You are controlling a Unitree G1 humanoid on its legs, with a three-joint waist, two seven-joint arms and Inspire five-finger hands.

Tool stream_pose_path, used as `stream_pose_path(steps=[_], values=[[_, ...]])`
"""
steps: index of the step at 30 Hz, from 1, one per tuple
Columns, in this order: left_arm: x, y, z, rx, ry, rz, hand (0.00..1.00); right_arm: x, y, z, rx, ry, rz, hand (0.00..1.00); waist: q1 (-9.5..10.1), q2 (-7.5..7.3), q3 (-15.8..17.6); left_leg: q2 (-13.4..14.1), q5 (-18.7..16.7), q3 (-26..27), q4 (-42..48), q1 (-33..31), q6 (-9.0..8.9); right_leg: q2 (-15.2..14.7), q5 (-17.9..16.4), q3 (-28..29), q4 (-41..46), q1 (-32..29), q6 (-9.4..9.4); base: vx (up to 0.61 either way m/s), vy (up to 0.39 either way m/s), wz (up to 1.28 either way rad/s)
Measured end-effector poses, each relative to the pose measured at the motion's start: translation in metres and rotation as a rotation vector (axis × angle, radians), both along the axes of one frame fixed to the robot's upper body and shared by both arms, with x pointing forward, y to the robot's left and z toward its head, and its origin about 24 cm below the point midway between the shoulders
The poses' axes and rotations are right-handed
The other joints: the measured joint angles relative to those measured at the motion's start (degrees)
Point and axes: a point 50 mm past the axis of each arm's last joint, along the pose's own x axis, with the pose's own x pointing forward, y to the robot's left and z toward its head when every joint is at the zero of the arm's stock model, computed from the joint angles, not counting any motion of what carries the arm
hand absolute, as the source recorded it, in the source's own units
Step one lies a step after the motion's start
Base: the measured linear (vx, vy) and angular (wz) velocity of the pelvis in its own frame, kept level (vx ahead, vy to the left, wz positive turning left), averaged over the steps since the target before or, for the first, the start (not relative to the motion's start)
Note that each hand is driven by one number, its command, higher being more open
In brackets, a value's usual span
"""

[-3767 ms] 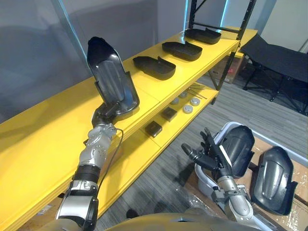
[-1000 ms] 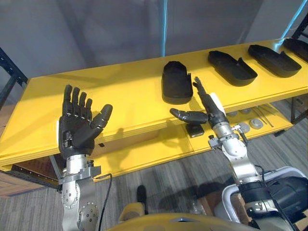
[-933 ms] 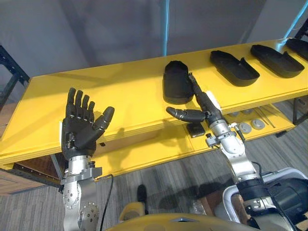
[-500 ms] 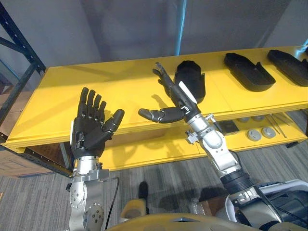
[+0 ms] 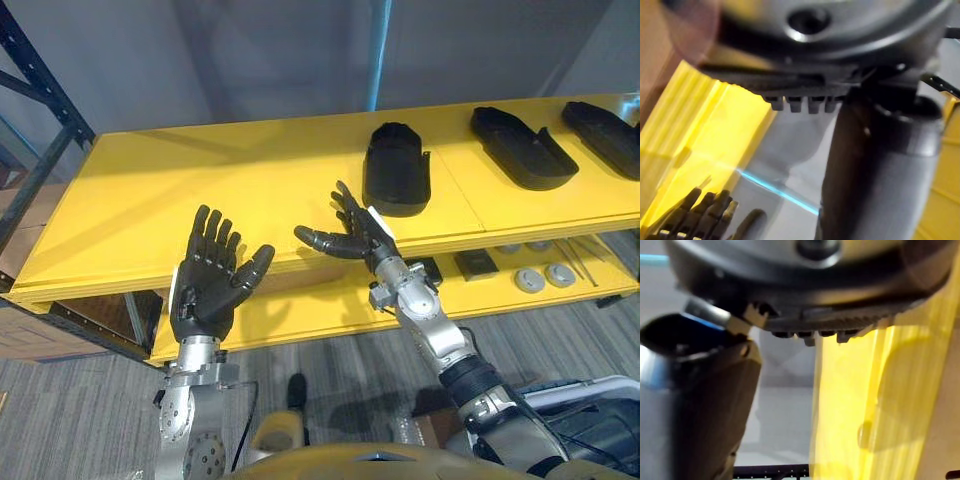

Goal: Walk over and take three plastic housings, then place them on the shelf

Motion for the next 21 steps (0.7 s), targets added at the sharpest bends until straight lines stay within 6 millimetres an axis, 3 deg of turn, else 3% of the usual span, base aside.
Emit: stream_pose_path(steps=[21], values=[[0.0003,-0.0073,-0.0012,-0.095,-0.009,-0.021,1.0,-0.0005,0.0069,-0.0052,0.088,0.006,-0.171,1.0,0.2,-0.2,0.1,0.0,0.0,0.3,0.0,-0.2,0.01,-0.1,0.0,0.4,0.2,-0.5,-0.07,0.0,0.0,0.0]])
